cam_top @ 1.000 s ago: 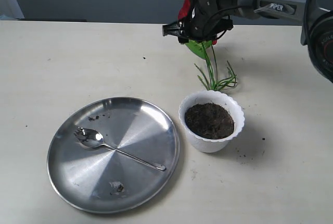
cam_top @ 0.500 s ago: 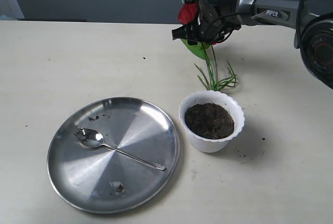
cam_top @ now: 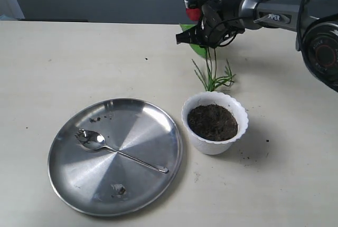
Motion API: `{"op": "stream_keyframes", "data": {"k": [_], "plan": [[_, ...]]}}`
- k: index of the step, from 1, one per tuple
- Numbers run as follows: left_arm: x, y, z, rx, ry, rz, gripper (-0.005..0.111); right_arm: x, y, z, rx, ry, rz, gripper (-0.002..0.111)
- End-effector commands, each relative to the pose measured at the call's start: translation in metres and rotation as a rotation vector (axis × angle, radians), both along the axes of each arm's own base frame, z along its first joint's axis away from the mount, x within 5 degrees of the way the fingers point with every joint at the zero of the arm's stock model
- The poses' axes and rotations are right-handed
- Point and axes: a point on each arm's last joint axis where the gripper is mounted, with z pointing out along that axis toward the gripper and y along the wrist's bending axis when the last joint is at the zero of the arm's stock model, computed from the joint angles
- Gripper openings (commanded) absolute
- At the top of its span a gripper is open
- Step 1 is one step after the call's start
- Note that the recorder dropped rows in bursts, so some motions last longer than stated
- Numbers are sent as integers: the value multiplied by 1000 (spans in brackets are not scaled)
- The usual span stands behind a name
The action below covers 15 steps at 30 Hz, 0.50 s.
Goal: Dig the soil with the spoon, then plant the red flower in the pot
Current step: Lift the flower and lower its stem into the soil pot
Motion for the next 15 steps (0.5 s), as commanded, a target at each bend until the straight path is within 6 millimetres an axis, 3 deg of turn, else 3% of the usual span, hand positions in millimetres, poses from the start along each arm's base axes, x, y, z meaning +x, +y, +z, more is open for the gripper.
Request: {"op": "stream_keyframes", "data": {"k": [1,5,8,15], "plan": [[0,0,2,-5,-9,-4,0,0,-4,64,51,-151,11,0],[0,0,2,-5,-9,-4,0,-7,-10,117,116,-258,-7,0],[0,0,2,-5,-9,-4,0,-19,-15,143,161,-308,6,0],[0,0,2,-5,-9,-4,0,-82,-31,168,369,-474,204,-1]]}}
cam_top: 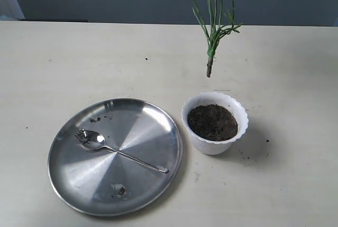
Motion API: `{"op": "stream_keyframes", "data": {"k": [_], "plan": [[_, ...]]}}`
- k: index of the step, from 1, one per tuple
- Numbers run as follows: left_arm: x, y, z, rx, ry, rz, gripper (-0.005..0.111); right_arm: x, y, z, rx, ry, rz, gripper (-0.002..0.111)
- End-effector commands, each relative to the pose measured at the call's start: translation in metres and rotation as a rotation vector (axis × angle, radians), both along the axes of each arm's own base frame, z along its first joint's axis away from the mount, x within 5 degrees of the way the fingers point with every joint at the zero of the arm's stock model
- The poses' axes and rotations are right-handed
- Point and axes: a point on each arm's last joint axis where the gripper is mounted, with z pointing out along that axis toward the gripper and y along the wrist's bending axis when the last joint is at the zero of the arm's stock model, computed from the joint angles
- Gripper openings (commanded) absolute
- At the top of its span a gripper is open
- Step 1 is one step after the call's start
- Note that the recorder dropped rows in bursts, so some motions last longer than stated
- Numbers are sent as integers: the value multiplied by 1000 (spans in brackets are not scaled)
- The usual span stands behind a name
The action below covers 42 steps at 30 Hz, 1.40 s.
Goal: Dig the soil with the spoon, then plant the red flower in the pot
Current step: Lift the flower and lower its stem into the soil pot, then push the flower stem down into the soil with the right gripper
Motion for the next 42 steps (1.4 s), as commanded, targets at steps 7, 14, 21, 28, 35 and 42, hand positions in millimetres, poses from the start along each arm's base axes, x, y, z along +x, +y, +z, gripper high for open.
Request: {"op": "stream_keyframes", "data": {"k": [7,14,21,28,35,42], "plan": [[0,0,2,-5,-9,-4,0,-102,-35,32,346,-402,273,-1],[0,0,2,-5,-9,-4,0,-156,-75,15,431,-661,183,-1],[0,0,2,-5,-9,-4,0,-201,-95,-11,459,-770,265,-1],[0,0,2,-5,-9,-4,0,-207,-90,-12,441,-793,347,-1],[0,0,2,-5,-9,-4,0,-204,-89,-18,391,-752,347,-1],[0,0,2,-5,-9,-4,0,-193,-80,-44,370,-688,369,-1]]}}
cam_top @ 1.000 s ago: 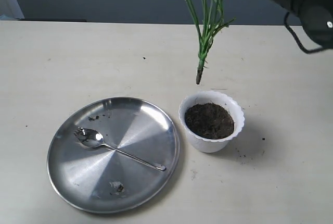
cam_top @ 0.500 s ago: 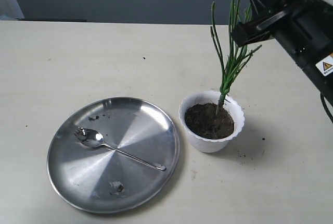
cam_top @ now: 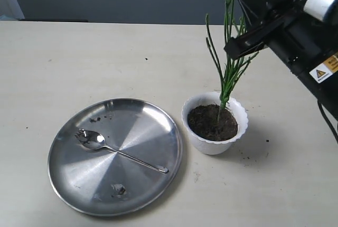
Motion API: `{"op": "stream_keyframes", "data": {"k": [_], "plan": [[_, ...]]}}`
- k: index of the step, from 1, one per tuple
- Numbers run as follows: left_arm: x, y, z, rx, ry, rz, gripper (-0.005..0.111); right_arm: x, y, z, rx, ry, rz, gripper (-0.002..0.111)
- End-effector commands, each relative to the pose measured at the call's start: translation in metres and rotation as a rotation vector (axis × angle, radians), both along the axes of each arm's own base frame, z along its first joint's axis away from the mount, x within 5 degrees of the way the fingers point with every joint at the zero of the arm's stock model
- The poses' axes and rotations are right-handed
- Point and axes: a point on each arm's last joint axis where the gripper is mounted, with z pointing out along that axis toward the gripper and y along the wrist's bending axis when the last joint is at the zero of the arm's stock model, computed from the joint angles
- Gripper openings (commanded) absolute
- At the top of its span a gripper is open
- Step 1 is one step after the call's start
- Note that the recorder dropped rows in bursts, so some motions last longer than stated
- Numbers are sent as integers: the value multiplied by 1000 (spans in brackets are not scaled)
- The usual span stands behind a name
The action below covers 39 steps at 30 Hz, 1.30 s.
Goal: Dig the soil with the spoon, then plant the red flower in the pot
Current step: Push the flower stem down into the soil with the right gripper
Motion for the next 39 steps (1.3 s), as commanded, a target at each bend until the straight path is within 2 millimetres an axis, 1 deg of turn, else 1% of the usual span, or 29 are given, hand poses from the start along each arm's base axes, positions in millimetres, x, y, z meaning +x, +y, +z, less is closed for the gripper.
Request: {"op": "stream_keyframes", "data": {"k": [1,4,6,8,14,32,35,39], "plan": [[0,0,2,-5,-9,-4,0,8,6,-22,-43,54,5,-1],[0,0,2,-5,-9,-4,0,13,9,-34,-66,93,3,-1],[0,0,2,-5,-9,-4,0,17,11,-36,-69,98,3,-1],[0,0,2,-5,-9,-4,0,20,13,-33,-64,86,2,-1],[0,0,2,-5,-9,-4,0,30,19,-16,-38,16,0,-1],[0,0,2,-5,-9,-4,0,31,19,-15,-74,-22,-18,-1],[0,0,2,-5,-9,-4,0,33,20,-21,-98,-17,-23,-1],[0,0,2,-5,-9,-4,0,35,27,-39,-153,18,20,-1]]}}
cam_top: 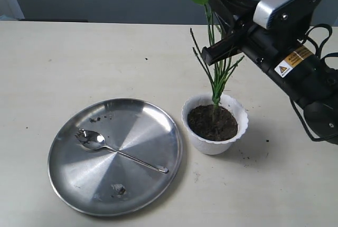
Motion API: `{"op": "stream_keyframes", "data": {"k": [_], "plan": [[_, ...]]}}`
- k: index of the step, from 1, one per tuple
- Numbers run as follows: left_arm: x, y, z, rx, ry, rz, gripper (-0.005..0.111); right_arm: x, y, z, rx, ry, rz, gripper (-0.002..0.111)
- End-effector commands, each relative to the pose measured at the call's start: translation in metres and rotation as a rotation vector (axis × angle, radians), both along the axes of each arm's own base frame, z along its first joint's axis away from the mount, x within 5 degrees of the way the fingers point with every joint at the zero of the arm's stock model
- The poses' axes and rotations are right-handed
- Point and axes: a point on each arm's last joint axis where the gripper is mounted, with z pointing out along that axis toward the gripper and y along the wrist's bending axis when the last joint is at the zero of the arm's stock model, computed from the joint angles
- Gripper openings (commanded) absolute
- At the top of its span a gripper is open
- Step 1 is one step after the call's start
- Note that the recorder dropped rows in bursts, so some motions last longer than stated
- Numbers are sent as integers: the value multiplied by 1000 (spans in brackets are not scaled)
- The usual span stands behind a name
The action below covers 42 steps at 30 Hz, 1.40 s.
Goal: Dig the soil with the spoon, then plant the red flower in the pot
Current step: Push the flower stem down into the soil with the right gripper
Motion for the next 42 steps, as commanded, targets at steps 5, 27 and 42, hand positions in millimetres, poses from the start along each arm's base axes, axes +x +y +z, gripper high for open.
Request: {"op": "stream_keyframes", "data": {"k": [5,27,42], "plan": [[0,0,2,-5,-9,-4,0,1,6,-13,-53,4,54,-1],[0,0,2,-5,-9,-4,0,5,7,-22,-104,-9,23,-1],[0,0,2,-5,-9,-4,0,-12,-1,-54,-139,145,59,-1]]}}
